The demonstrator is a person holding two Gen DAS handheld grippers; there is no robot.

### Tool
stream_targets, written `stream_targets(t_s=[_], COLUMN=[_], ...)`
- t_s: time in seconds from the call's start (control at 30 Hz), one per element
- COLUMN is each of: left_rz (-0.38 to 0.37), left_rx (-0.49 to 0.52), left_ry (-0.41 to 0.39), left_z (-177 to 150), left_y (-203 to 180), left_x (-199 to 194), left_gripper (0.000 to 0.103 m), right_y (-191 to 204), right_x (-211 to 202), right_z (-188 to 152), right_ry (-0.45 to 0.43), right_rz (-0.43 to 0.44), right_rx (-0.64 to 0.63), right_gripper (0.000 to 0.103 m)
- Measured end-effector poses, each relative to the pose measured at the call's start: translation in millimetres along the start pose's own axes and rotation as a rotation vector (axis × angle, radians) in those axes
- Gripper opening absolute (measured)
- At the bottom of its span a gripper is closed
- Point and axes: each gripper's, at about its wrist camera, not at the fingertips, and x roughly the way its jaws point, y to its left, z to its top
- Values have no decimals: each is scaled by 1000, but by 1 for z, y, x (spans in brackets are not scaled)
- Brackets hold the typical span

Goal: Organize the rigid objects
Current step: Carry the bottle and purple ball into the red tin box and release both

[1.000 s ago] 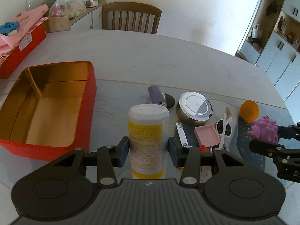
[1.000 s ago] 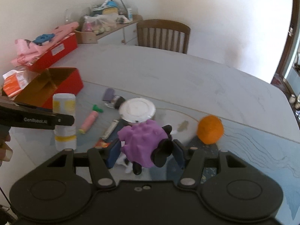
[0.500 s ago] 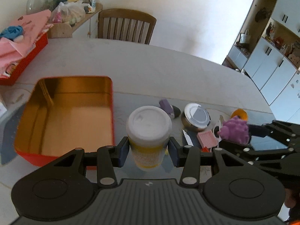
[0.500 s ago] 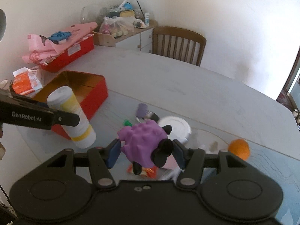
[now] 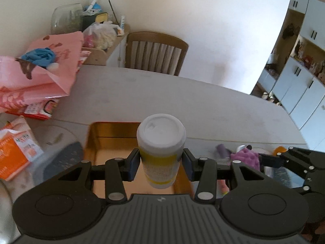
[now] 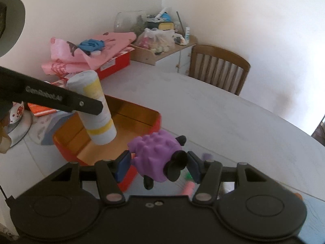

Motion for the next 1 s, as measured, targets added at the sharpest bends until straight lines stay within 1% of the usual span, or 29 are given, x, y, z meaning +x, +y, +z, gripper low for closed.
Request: stream_targets(t_s=[0.1,0.27,0.43,0.7,0.8,0.9,1.0], left_rz=[34,54,54,60,61,75,87], left_rx=[8,9,56,77,79,73,67], left_ry=[24,72,117,168,160,148,129], left_z=[1,1,2,7,10,13,17], left_y=[19,42,50,59,61,62,64], left_x=[14,34,54,78,82,86,89], left_gripper=[44,44,44,44,44,44,44], right_y=[15,36,51,57,57,59,55], right_x=[16,44,71,108,117,128,137], right_z=[8,15,19,22,24,28,32], right_ry=[7,33,60,97,108,110,117], right_rz=[18,31,28,4,-6,-39,-58], right_rx=[-23,-68,-95,-124,-128,-156,-159], right_gripper=[59,59,58,58,58,58,58])
